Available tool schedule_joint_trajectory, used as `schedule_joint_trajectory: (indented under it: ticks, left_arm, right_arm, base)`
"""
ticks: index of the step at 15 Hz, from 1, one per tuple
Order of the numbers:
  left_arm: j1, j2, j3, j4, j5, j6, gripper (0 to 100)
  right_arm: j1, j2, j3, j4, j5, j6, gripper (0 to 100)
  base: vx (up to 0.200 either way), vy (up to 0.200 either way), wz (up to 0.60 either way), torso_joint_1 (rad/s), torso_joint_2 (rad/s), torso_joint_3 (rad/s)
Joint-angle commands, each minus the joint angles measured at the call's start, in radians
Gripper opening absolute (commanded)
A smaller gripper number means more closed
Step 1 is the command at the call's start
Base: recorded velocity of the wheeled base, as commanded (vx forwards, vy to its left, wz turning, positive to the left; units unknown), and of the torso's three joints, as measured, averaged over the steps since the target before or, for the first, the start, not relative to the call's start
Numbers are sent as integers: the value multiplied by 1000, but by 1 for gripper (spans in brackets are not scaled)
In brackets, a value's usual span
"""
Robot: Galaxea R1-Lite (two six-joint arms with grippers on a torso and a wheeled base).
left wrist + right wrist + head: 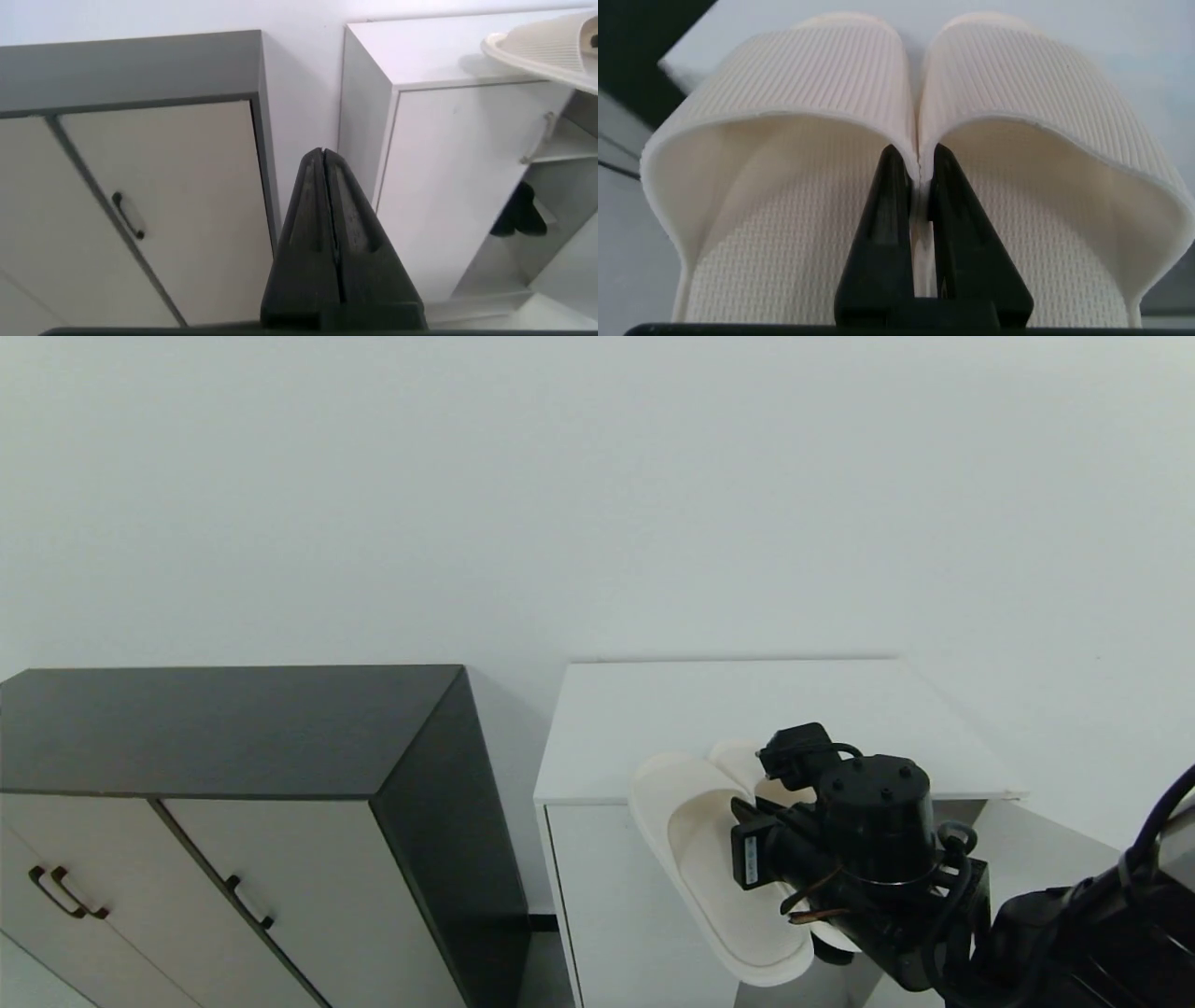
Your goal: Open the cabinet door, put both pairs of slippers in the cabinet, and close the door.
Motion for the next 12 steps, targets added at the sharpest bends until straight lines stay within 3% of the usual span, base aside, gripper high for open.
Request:
schedule_joint_trajectory:
  ticks: [1, 4, 12]
  left_arm:
    - [0, 1, 0, 0, 0, 0, 0]
    - [0, 1, 0, 0, 0, 0, 0]
    - [0, 1, 0, 0, 0, -2, 0]
  right_arm:
    - [0, 6, 3, -1, -1, 0, 0]
    - [0, 8, 3, -1, -1, 0, 0]
    - [0, 11, 6, -1, -1, 0, 0]
  base:
    - [-200, 0, 0, -2, 7, 7]
    - [-200, 0, 0, 2, 2, 5]
    - [0, 0, 0, 0, 0, 0]
